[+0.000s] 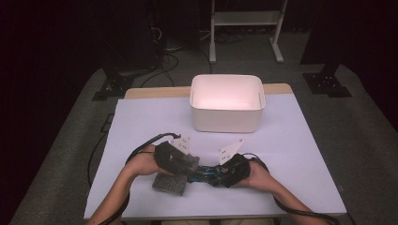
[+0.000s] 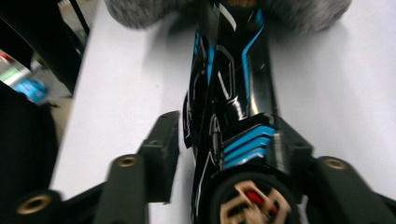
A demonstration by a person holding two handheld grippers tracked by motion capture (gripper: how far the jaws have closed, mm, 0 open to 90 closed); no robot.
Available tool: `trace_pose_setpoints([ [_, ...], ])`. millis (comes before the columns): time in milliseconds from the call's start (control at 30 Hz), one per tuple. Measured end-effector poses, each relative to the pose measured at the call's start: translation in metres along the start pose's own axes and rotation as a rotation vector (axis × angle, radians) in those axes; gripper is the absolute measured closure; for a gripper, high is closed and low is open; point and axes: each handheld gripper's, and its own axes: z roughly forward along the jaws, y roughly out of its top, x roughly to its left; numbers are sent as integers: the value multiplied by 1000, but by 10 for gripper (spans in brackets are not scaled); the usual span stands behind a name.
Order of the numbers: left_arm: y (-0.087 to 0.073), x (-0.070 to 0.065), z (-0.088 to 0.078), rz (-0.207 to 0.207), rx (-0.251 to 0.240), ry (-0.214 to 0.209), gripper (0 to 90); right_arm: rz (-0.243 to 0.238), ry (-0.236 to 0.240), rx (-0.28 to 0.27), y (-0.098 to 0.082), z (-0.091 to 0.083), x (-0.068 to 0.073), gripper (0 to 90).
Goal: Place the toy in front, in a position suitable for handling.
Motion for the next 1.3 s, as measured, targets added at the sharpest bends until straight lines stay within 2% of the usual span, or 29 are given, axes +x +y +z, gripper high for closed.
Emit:
trace_pose_setpoints([
  [167, 2, 2, 0, -8, -11, 2, 768, -26, -11, -5, -2, -2, 0, 559],
  [267, 6, 3, 2, -5, -6, 2, 768, -24, 5, -11, -4, -4, -5, 560],
  [400, 13, 7, 6, 8, 6, 10, 768, -53, -23, 4, -5, -9, -9, 560],
  [500, 18, 13, 9, 11, 5, 14, 769, -47, -17, 5, -7, -12, -15, 560],
  [533, 19, 15, 9, 6, 3, 14, 769, -54, -42, 9, -8, -13, -16, 559],
  [567, 21, 17, 10, 5, 2, 15, 769, -53, -43, 13, -8, -15, -18, 559],
  [767, 23, 17, 11, 3, 4, 0, 769, -19, -57, -3, -13, -16, -21, 538],
  [900, 21, 10, 11, 17, 0, -19, 770, 39, -31, -20, -16, -16, -20, 471],
  [1033, 20, 4, 11, 22, 3, -26, 770, 57, -27, -32, -16, -18, -17, 422],
  [1233, 20, -1, 13, 34, 9, -41, 770, 87, -26, -80, -17, -28, -14, 352],
  [1300, 19, -2, 13, 34, 8, -43, 770, 112, -19, -97, -18, -31, -13, 329],
])
